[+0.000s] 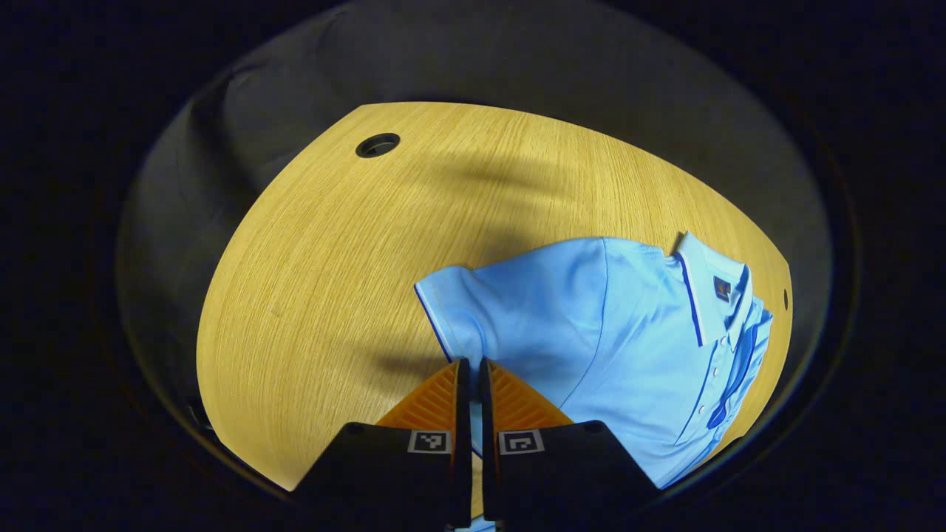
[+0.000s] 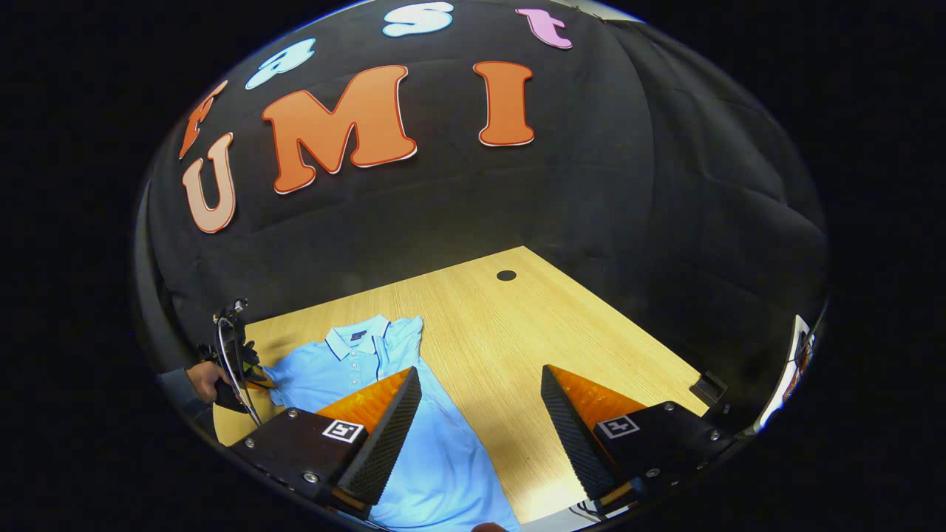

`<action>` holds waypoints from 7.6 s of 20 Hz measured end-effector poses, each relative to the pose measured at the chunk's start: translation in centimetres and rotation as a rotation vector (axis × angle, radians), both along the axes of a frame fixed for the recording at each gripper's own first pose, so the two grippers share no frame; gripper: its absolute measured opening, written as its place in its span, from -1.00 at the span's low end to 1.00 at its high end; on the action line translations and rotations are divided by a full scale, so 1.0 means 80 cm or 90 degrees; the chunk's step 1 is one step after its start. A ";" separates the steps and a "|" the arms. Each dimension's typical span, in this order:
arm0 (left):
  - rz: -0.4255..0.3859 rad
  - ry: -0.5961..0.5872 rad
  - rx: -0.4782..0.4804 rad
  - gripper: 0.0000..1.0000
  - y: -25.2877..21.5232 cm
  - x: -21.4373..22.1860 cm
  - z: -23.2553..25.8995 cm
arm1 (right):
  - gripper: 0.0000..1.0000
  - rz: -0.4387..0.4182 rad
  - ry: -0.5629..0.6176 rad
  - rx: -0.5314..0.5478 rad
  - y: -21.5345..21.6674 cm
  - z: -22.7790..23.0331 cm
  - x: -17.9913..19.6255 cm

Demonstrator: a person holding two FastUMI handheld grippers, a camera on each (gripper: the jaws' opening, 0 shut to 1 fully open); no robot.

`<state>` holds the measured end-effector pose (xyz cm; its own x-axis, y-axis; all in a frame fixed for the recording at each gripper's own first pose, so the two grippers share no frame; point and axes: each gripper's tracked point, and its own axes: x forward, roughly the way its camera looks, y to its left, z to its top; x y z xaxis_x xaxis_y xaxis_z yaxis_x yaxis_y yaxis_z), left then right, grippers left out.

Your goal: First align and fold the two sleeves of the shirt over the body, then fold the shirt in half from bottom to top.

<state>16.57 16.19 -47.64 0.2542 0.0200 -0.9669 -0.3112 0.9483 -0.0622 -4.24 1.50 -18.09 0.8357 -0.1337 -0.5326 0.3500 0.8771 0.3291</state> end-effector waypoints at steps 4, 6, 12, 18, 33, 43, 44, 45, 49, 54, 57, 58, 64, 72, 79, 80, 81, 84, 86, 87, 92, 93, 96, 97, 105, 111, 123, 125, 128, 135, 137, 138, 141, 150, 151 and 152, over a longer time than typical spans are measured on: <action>-0.032 -0.031 -0.038 -0.80 -0.014 0.012 0.015 | 0.98 0.009 -0.002 -0.008 0.004 0.001 0.005; -0.065 -0.072 -0.040 -0.80 -0.025 0.028 0.036 | 0.97 0.011 0.006 -0.010 0.005 -0.005 0.003; -0.140 -0.129 -0.051 -0.80 -0.072 0.056 0.072 | 0.98 0.017 0.026 0.011 0.017 -0.020 0.005; -0.211 -0.146 -0.089 -0.81 -0.135 0.067 0.091 | 0.98 0.035 0.048 0.010 0.035 -0.025 0.005; -0.339 -0.146 -0.256 0.99 -0.261 0.026 0.125 | 0.98 0.085 0.039 0.013 0.061 -0.007 0.018; -0.241 -0.210 -0.206 1.00 -0.179 -0.072 0.189 | 0.98 0.189 0.036 0.036 0.085 -0.026 0.005; -0.237 -0.220 -0.201 1.00 -0.174 -0.085 0.196 | 0.98 0.199 0.038 0.037 0.087 -0.029 -0.001; -0.236 -0.227 -0.197 1.00 -0.168 -0.097 0.203 | 0.98 0.206 0.041 0.035 0.087 -0.033 -0.007; -0.249 -0.239 -0.141 1.00 -0.144 -0.143 0.203 | 0.98 0.226 0.055 0.038 0.087 -0.052 -0.035; -0.257 -0.210 -0.129 1.00 -0.141 -0.220 0.188 | 0.98 0.258 0.068 0.038 0.097 -0.073 -0.077; -0.252 -0.183 -0.134 1.00 -0.139 -0.267 0.177 | 0.99 0.278 0.087 0.037 0.101 -0.092 -0.103; -0.249 -0.174 -0.134 1.00 -0.136 -0.283 0.173 | 0.99 0.284 0.094 0.041 0.103 -0.099 -0.111; -0.217 -0.125 -0.135 1.00 -0.118 -0.360 0.137 | 0.98 0.326 0.137 0.060 0.121 -0.149 -0.154; -0.218 -0.065 -0.121 1.00 -0.106 -0.443 0.090 | 0.99 0.354 0.206 0.071 0.137 -0.217 -0.206; -0.267 -0.049 -0.079 0.96 -0.102 -0.454 0.072 | 0.95 0.355 0.251 0.082 0.157 -0.247 -0.219; -0.281 -0.042 -0.066 0.96 -0.102 -0.457 0.072 | 0.95 0.351 0.239 0.075 0.157 -0.245 -0.212; -0.295 -0.042 -0.048 0.95 -0.102 -0.456 0.069 | 0.94 0.354 0.248 0.074 0.160 -0.248 -0.214; -0.306 -0.054 -0.024 0.97 -0.111 -0.453 0.068 | 0.77 0.335 0.250 0.026 0.151 -0.254 -0.211; -0.284 -0.048 -0.025 0.99 -0.110 -0.453 0.068 | 0.41 0.310 0.270 -0.018 0.142 -0.261 -0.211; -0.278 -0.045 -0.025 0.99 -0.111 -0.449 0.067 | 0.31 0.302 0.270 -0.016 0.147 -0.259 -0.209; -0.254 -0.011 -0.039 -0.82 -0.124 -0.446 0.069 | -0.95 0.299 0.291 0.055 0.156 -0.258 -0.198; -0.252 -0.012 -0.040 -0.83 -0.125 -0.445 0.069 | -0.96 0.290 0.303 0.094 0.157 -0.257 -0.197; -0.241 -0.023 -0.050 -0.83 -0.127 -0.445 0.077 | -0.98 0.294 0.296 0.174 0.159 -0.247 -0.194; -0.239 -0.027 -0.055 -0.83 -0.130 -0.444 0.080 | -0.99 0.295 0.294 0.190 0.156 -0.245 -0.197; -0.210 -0.094 -0.089 -0.83 -0.148 -0.415 0.138 | -0.98 0.300 0.219 0.258 0.128 -0.186 -0.178; -0.224 -0.150 -0.111 -0.83 -0.163 -0.358 0.195 | -0.98 0.303 0.177 0.273 0.109 -0.143 -0.129; -0.240 -0.234 -0.112 -0.83 -0.171 -0.220 0.245 | -0.98 0.312 0.105 0.218 0.096 -0.064 -0.014; -0.238 -0.241 -0.115 -0.83 -0.168 -0.199 0.241 | -0.98 0.313 0.105 0.206 0.099 -0.057 0.007; -0.234 -0.252 -0.111 -0.83 -0.159 -0.168 0.238 | -0.98 0.326 0.100 0.194 0.106 -0.047 0.039; -0.223 -0.267 -0.107 -0.83 -0.132 -0.071 0.232 | -0.98 0.301 0.096 0.152 0.085 -0.031 0.133; -0.226 -0.271 -0.105 -0.83 -0.126 -0.037 0.227 | -0.98 0.293 0.099 0.153 0.081 -0.032 0.166; -0.227 -0.269 -0.106 -0.84 -0.124 -0.024 0.223 | -0.98 0.290 0.102 0.153 0.080 -0.033 0.182; -0.235 -0.266 -0.111 -0.83 -0.124 0.016 0.213 | -0.99 0.282 0.116 0.148 0.082 -0.037 0.221; -0.246 -0.275 -0.110 -0.83 -0.129 0.119 0.172 | -0.97 0.255 0.138 0.134 0.080 -0.061 0.327; -0.242 -0.273 -0.110 -0.83 -0.127 0.126 0.168 | -0.97 0.253 0.140 0.137 0.081 -0.064 0.338; -0.238 -0.271 -0.109 -0.84 -0.123 0.135 0.160 | -0.97 0.252 0.142 0.141 0.083 -0.067 0.347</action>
